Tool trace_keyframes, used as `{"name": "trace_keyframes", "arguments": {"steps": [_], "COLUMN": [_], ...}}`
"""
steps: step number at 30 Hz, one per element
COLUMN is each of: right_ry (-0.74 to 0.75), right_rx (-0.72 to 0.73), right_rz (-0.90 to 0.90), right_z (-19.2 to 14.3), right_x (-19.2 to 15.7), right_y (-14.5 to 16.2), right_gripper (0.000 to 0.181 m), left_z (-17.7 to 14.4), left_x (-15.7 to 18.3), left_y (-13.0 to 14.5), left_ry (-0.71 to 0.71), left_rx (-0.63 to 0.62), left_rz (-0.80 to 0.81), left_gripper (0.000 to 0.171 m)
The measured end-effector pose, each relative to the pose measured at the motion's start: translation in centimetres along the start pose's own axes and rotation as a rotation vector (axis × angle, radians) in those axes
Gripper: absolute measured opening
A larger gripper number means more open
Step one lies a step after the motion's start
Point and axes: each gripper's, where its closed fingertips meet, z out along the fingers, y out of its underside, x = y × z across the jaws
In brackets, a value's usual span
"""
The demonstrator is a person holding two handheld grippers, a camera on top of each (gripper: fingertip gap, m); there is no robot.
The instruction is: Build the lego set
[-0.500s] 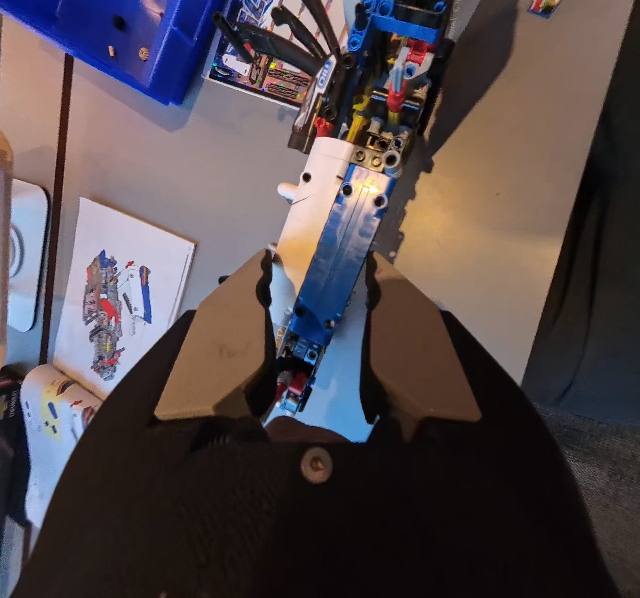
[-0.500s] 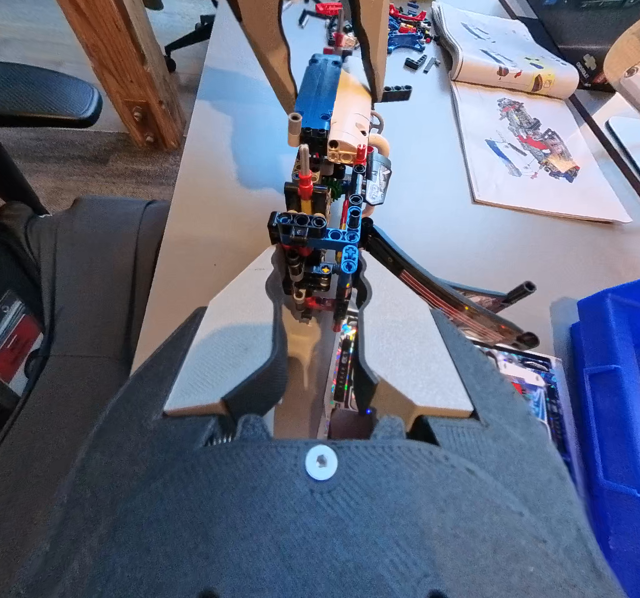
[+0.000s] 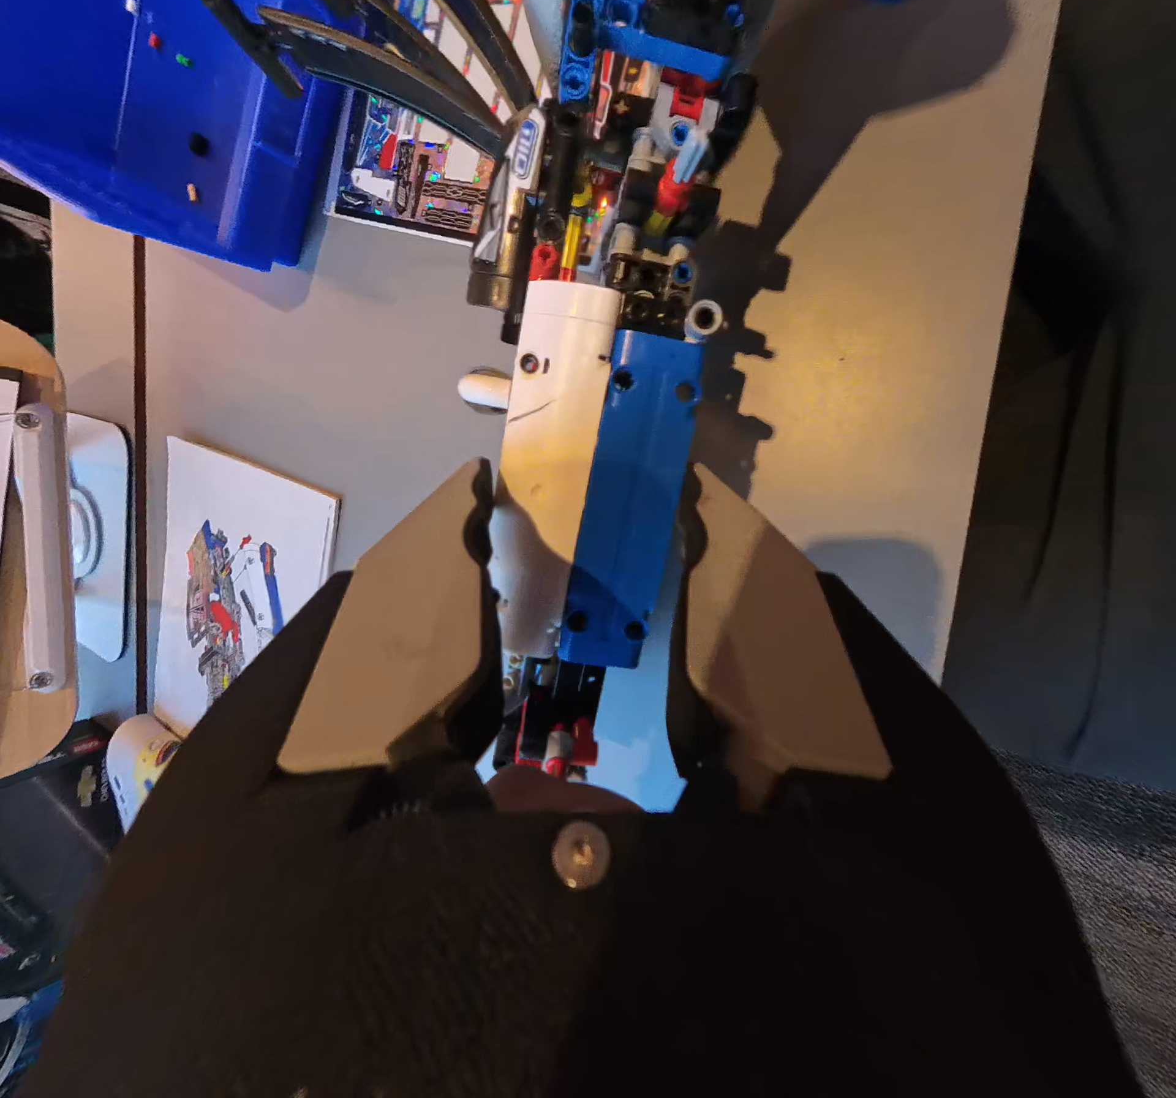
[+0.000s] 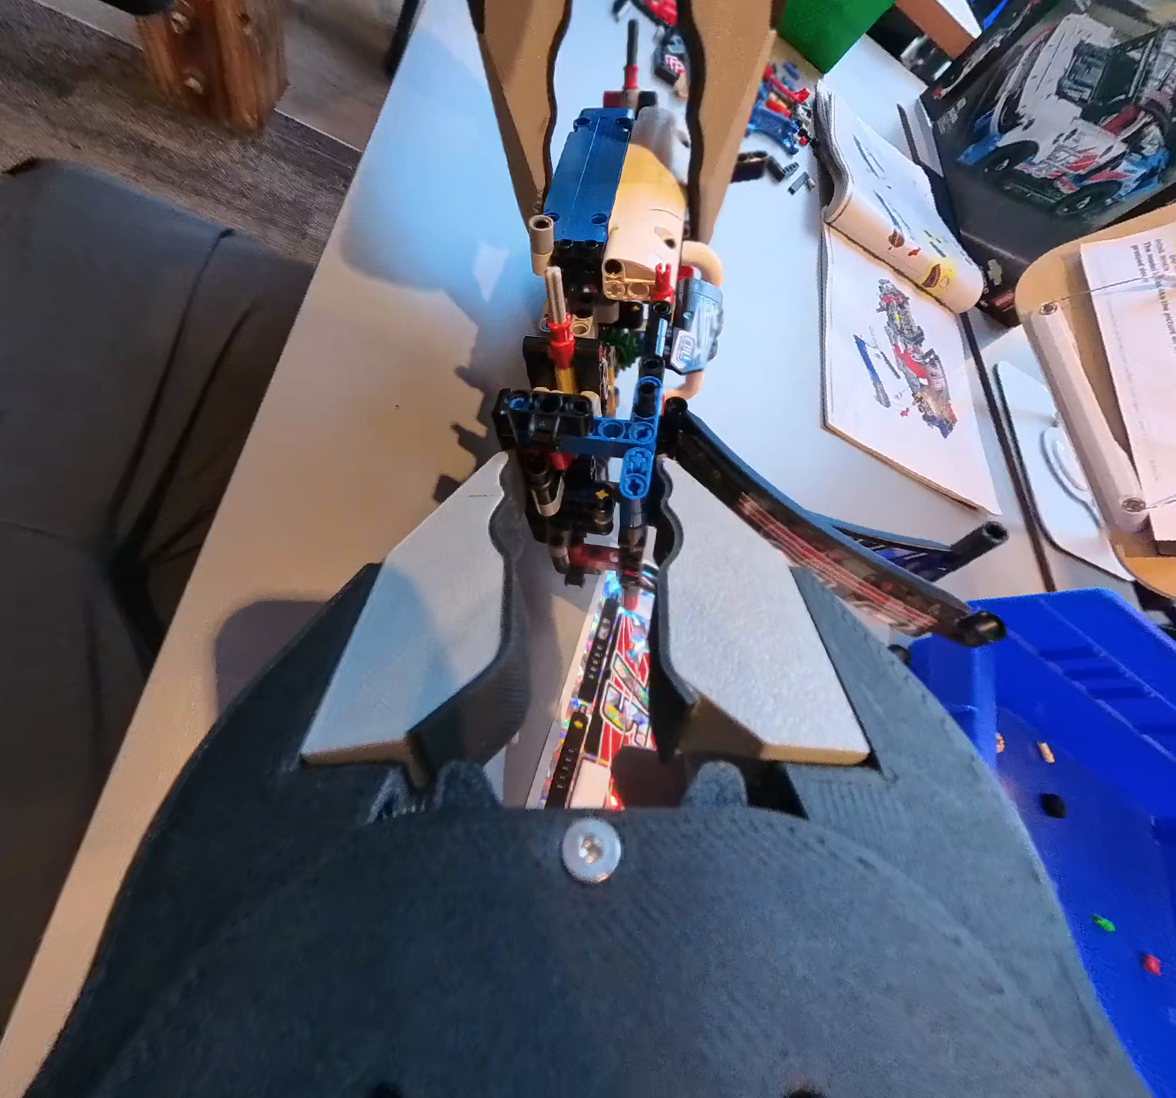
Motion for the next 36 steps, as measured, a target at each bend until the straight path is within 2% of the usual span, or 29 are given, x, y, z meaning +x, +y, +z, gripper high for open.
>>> {"name": "trace_keyframes", "arguments": {"steps": [5, 10, 12, 16, 19, 23, 29, 31, 33, 36], "right_ry": [-0.054, -0.085, -0.052, -0.056, -0.031, -0.022, 0.063, 0.066, 0.054, -0.039], "right_rx": [0.025, 0.052, 0.049, 0.048, 0.033, 0.054, 0.043, 0.006, -0.065, -0.130], "right_rz": [0.075, 0.160, 0.169, 0.174, 0.154, 0.185, 0.216, 0.236, 0.296, 0.461], "right_z": [-0.2, -0.2, -0.3, -0.3, -0.3, -0.4, -1.9, -3.1, -4.3, -4.9], "right_x": [0.3, 1.4, 2.0, 1.7, 1.8, 1.8, 2.6, 1.8, 0.3, -3.6], "right_y": [0.1, 0.4, 0.5, 0.6, 0.8, 0.7, 1.3, 2.2, 3.8, 5.0], "right_gripper": [0.039, 0.039, 0.039, 0.039, 0.040, 0.042, 0.049, 0.045, 0.034, 0.029], "left_z": [0.0, 0.2, 0.3, 0.7, 0.7, 0.8, 0.9, 1.0, 1.0, 1.0], "left_x": [-0.1, -1.0, -1.6, -1.3, -1.0, -1.0, -1.7, -2.2, -2.4, -2.6], "left_y": [-0.4, -0.9, -1.1, -0.8, -0.7, -0.7, -0.7, -0.7, -0.9, -1.0], "left_ry": [0.018, 0.115, 0.120, 0.109, 0.097, 0.060, 0.111, 0.117, 0.121, 0.132], "left_rx": [0.030, 0.087, 0.113, 0.102, 0.064, 0.029, 0.049, 0.043, 0.038, 0.042], "left_rz": [-0.034, -0.205, -0.246, -0.206, -0.171, -0.140, -0.177, -0.179, -0.177, -0.179], "left_gripper": [0.056, 0.058, 0.059, 0.064, 0.058, 0.057, 0.057, 0.057, 0.057, 0.056]}}
